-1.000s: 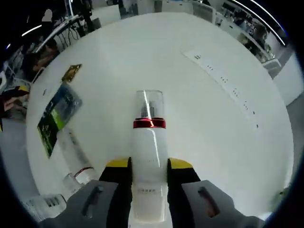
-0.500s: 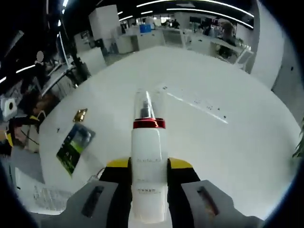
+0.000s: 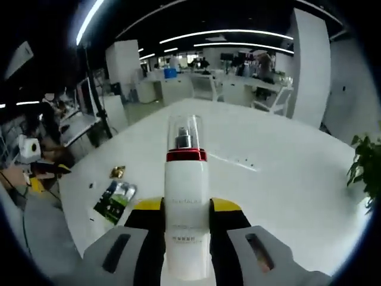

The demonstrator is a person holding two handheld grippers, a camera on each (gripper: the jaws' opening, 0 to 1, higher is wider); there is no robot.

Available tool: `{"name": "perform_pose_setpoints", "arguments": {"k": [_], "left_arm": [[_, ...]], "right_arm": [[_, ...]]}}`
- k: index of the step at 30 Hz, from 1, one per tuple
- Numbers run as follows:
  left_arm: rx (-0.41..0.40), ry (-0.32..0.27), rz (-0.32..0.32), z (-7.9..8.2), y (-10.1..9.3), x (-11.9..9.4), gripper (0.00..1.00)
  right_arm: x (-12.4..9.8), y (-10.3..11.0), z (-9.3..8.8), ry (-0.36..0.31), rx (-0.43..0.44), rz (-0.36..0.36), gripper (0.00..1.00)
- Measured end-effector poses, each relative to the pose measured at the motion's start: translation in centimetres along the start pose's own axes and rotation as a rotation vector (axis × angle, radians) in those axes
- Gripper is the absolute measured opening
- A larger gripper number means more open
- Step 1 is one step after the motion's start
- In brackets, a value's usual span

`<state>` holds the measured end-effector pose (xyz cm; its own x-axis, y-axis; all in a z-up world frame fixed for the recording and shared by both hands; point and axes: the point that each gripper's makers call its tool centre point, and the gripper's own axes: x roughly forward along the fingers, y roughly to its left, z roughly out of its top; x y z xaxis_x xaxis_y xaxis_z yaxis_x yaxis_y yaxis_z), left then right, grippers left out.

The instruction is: Arrange the skincare products in the storage area until every visible bottle or jar stands upright without overlapping.

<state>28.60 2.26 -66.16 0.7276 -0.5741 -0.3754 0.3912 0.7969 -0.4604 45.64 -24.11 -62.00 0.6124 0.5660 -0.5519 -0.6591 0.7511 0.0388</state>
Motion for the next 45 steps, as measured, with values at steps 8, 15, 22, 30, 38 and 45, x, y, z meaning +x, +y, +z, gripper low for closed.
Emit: {"name": "perform_pose_setpoints", "arguments": {"k": [8, 15, 22, 30, 38, 45], "left_arm": [[-0.003, -0.032, 0.006, 1.0, -0.9, -0.6, 0.83], [-0.071, -0.112, 0.003, 2.9, -2.3, -1.5, 0.81], [-0.124, -0.2, -0.07, 5.0, -6.4, -2.7, 0.79], [-0.115, -0.227, -0.083, 5.0, -8.8, -3.9, 0.79], [-0.051, -0.2, -0.025, 4.1, -10.1, -3.9, 0.77], [-0.133, -0.233, -0.049, 4.5, -10.8, -4.2, 0.71]], "right_arm": [[-4.3, 2.4, 2.6, -0.124, -0.001, -0.021, 0.26], [-8.1, 8.0, 4.7, -0.217, -0.032, 0.034, 0.26], [-8.2, 15.1, 3.9, -0.247, -0.04, 0.134, 0.26], [-6.2, 21.3, 0.4, -0.191, -0.032, 0.223, 0.26], [-5.7, 25.9, -1.5, -0.161, -0.109, 0.252, 0.26], [-6.5, 29.1, -0.4, -0.209, -0.221, 0.255, 0.26]]}}
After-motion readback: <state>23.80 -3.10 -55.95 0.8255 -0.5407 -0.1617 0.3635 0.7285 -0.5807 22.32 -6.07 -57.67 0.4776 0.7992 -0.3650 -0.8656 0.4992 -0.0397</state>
